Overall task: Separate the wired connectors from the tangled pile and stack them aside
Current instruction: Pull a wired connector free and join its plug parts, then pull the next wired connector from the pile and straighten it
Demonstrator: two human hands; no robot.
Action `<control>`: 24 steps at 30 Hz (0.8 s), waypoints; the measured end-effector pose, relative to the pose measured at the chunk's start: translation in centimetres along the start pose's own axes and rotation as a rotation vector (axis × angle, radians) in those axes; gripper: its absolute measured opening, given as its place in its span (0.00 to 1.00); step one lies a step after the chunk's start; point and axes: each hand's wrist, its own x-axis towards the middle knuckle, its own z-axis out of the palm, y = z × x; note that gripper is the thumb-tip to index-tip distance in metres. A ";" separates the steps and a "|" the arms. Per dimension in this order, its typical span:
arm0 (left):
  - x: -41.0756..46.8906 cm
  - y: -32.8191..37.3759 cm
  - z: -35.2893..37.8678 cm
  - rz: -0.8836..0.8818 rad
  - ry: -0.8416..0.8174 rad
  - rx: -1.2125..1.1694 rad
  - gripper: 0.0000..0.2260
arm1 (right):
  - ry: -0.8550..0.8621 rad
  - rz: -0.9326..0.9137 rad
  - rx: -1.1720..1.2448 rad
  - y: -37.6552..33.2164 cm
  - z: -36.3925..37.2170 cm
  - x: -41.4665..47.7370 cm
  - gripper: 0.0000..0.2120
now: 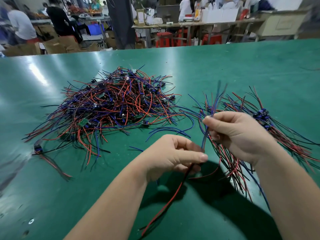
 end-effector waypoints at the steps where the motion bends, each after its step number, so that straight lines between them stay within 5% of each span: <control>1: -0.1 0.0 0.1 -0.036 -0.041 0.056 0.05 | 0.051 -0.031 0.040 -0.4 -0.5 0.1 0.03; 8: -0.3 -0.4 0.3 -0.092 -0.186 0.210 0.04 | 0.291 -0.084 0.132 -0.9 -1.9 0.6 0.05; 13: 0.3 -0.4 -0.3 -0.030 0.053 0.023 0.03 | 0.392 -0.116 0.176 -0.9 -2.1 1.2 0.07; 15: 0.7 -0.4 -0.3 0.004 0.217 -0.099 0.02 | 0.344 -0.134 0.032 -0.8 -1.8 1.0 0.02; 20: 1.3 -0.4 -0.7 0.091 0.418 -0.195 0.07 | -0.195 -0.229 -0.653 1.0 0.9 -0.7 0.15; 24: 1.2 -0.4 -0.6 0.115 0.362 -0.124 0.08 | -0.024 -0.461 -0.930 2.1 1.9 -0.8 0.08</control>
